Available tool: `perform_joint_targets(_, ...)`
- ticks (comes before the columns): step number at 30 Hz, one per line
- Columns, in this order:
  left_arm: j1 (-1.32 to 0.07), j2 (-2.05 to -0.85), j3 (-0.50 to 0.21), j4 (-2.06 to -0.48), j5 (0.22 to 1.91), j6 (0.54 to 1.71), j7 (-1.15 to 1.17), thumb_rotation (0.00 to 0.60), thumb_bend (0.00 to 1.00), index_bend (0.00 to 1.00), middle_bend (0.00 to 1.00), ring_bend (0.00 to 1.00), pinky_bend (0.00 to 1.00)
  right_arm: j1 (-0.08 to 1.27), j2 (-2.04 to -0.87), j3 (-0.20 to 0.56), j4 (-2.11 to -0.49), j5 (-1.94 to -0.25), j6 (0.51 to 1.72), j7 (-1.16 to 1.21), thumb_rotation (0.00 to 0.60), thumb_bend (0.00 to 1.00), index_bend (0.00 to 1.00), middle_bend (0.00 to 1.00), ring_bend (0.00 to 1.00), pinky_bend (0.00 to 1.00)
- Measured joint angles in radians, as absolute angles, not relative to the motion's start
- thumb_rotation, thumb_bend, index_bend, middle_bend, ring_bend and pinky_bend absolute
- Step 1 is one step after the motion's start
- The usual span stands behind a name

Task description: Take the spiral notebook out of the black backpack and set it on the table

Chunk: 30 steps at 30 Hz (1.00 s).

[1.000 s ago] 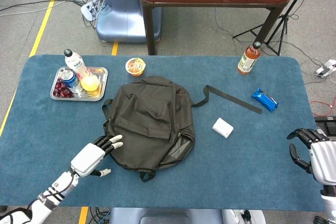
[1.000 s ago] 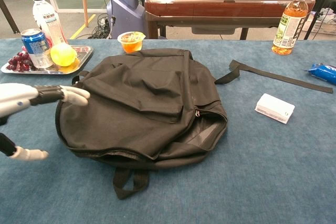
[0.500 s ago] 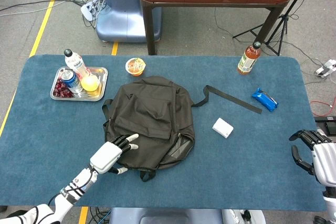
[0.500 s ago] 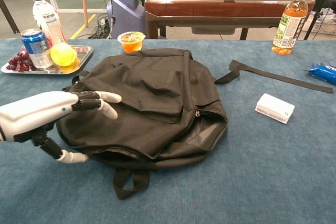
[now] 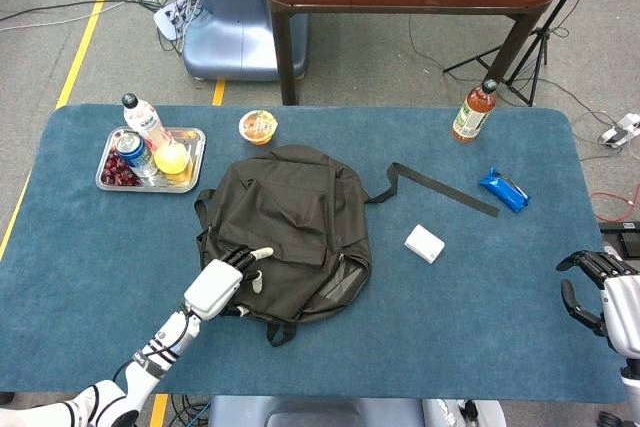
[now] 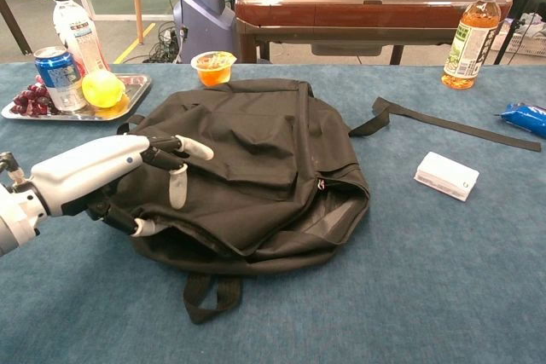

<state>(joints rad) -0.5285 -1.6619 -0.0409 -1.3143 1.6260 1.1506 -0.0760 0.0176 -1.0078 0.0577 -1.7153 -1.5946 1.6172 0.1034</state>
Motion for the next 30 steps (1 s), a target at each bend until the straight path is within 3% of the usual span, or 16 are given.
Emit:
perform_joint_targets(9, -0.54, -1.655, -0.104, -1.38, 1.552, 1.155, -0.124, 0.6, 0.49, 0.72, 0.24, 0.19, 0.11, 0.027, -1.004, 0.046, -1.712, -1.631, 1.602, 0.116, 0.6, 0.49, 0.47, 0.44, 0.38, 0.55)
perform_joint_targets(14, -0.558, -1.63, -0.17, -1.445, 1.506, 1.159, -0.146, 0.6, 0.49, 0.73, 0.3, 0.25, 0.2, 0.051, -1.008, 0.028, -1.716, -1.676, 1.563, 0.115, 0.6, 0.49, 0.47, 0.46, 0.38, 0.55)
perform_joint_targets(19, -0.588, -1.582, -0.238, -1.523, 1.441, 1.144, -0.121, 0.6, 0.49, 0.74, 0.47, 0.38, 0.35, 0.094, -1.016, 0.017, -1.727, -1.716, 1.504, 0.109, 0.6, 0.49, 0.47, 0.48, 0.38, 0.56)
perform_joint_targets(30, -0.655, -1.527, -0.349, -1.611, 1.267, 1.083, -0.041, 0.6, 0.49, 0.74, 0.66, 0.51, 0.36, 0.238, -1.046, -0.002, -1.802, -1.779, 1.282, 0.069, 0.6, 0.49, 0.47, 0.49, 0.39, 0.56)
